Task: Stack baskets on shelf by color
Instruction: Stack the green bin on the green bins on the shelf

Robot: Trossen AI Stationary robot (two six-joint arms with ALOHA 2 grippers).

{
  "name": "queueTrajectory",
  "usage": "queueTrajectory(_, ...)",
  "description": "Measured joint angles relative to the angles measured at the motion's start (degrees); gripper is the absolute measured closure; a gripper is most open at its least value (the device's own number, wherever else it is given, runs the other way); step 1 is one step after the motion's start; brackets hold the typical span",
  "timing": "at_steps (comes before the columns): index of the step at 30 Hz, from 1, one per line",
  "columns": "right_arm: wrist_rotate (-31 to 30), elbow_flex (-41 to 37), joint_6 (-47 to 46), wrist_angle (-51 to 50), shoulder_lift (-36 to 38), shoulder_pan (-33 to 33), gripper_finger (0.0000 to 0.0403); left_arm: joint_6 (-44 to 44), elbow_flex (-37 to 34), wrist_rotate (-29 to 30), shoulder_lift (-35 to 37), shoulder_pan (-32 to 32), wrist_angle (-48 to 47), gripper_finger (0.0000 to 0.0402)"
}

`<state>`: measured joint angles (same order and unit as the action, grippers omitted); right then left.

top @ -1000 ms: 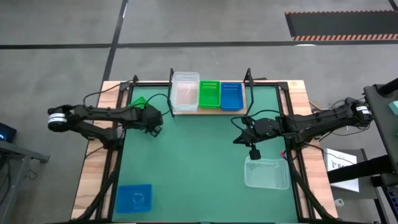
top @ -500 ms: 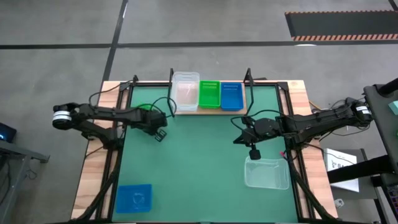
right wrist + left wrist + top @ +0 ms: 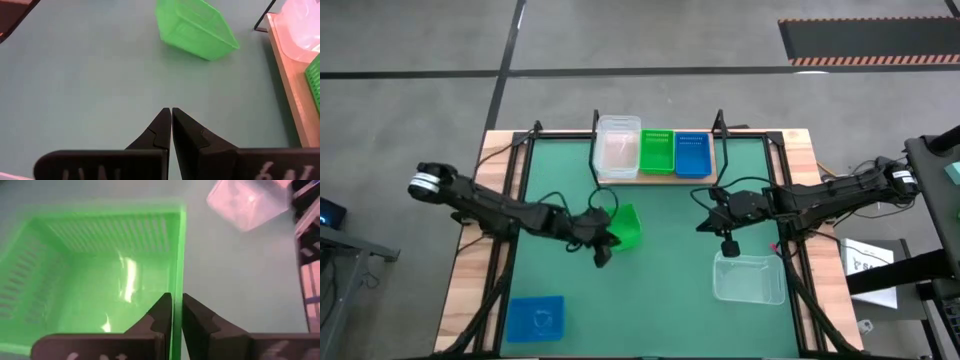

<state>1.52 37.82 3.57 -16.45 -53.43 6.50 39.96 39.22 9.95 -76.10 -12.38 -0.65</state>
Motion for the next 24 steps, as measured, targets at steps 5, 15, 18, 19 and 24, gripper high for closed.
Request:
queueTrajectory(5, 0.07, -0.02, -0.66, -0.07, -0.02, 0.0, 0.0394, -1.05, 0.13, 2.39, -6.16, -1.61, 8.4, 0.0382)
queueTrajectory(15, 0.44, -0.02, -4.3, 1.65, -1.07, 0.0, 0.0342, -1.8, 0.11, 1.03, -11.88, -1.47, 12.26, 0.033)
queueTrajectory(18, 0.45, -0.02, -5.13, 5.31, -3.73, 0.0, 0.0312, -6.76, 0.13, 1.01, -11.1, -1.49, 12.09, 0.0297)
queueTrajectory(19, 0.44, -0.02, -5.15, 7.32, -5.16, 0.02, 0.0303, -9.2, 0.22, 0.97, -10.29, -1.49, 12.05, 0.0289)
queueTrajectory(24, 0.44, 2.39, -3.12, 13.46, -13.51, 0.13, 0.0267, -24.59, 1.07, 0.82, -2.4, -1.49, 12.27, 0.027)
